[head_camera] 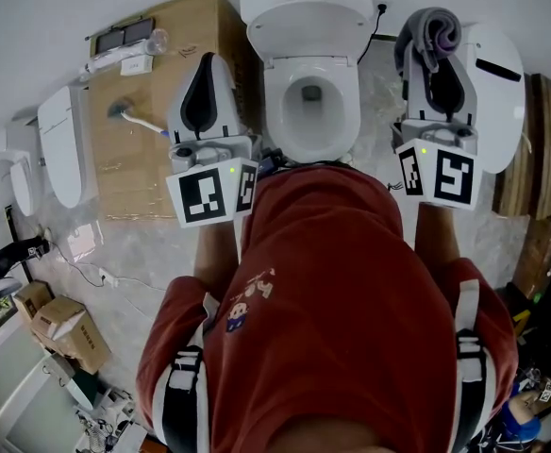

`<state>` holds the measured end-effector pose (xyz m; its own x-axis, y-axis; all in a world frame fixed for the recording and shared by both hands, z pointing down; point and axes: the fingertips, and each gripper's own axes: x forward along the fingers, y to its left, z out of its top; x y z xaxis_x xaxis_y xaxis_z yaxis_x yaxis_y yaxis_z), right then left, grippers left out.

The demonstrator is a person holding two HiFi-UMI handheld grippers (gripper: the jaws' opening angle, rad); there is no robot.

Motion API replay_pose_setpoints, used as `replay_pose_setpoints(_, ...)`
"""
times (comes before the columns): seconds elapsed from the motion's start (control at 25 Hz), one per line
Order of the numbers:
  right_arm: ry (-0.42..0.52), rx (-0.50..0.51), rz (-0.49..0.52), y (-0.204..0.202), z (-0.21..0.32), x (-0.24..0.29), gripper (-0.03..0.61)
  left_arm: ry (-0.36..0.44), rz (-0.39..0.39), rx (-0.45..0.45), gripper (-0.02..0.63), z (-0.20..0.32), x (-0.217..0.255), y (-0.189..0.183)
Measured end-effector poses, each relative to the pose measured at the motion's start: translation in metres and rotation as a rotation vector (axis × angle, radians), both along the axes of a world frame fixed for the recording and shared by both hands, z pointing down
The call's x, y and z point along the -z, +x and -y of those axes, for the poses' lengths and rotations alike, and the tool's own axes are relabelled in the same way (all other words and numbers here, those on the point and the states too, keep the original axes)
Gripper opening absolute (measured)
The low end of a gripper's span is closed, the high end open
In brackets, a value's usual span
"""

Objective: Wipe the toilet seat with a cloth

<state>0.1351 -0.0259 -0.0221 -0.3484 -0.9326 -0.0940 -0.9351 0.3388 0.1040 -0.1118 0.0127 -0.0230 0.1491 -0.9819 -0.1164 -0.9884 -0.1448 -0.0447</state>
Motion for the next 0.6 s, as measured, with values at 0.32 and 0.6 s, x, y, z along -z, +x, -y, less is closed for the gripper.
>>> replay_pose_setpoints(0.32, -0.009, 0.005, -0.023, -0.0013, -0.0054, -0.0041, 0.084, -0.013, -0.016, 0.001, 0.012, -0.0036, -0.0064, 0.0018)
replay_pose_setpoints(0.6, -0.016, 0.005, -0.031, -0.0028, -0.0079, -0.0077, 0.084, -0.017, -0.025, 0.002, 0.012, -0.0064, -0.0097, 0.0007)
